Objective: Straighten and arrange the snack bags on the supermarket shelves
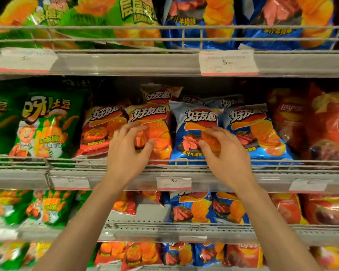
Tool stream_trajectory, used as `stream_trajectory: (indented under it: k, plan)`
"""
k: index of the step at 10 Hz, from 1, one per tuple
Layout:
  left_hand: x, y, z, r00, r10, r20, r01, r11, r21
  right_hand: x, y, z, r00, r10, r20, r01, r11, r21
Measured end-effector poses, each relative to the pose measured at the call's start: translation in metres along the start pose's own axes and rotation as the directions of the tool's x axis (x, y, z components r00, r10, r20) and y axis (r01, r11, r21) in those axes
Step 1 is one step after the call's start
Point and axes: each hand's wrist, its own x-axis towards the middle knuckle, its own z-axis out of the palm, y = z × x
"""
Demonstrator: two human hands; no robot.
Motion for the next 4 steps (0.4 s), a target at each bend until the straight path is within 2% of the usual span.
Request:
stream_trajectory:
  k: [1,2,3,4]
  plan:
    - [0.004,0.005,-0.01,0.995,-0.085,0.049,0.09,0.989,-0.12,0.002,-0.005,-0.011,0.994,0.099,0.054,-0.108,0.972,0.207]
    - [0.006,0.02,-0.028,0.981,-0.168,0.101,0.187,0.959,-0.212,-0.001,-0.015,-0.029,0.971,0.212,0.108,-0.237,0.91,0.34]
    - [0.004,0.042,-0.054,0.951,-0.267,0.155,0.303,0.903,-0.306,-0.005,-0.031,-0.05,0.929,0.325,0.176,-0.368,0.847,0.384]
    - [0.0,0.068,-0.085,0.882,-0.41,0.231,0.469,0.807,-0.358,-0.01,-0.047,-0.075,0.865,0.435,0.252,-0.502,0.75,0.43]
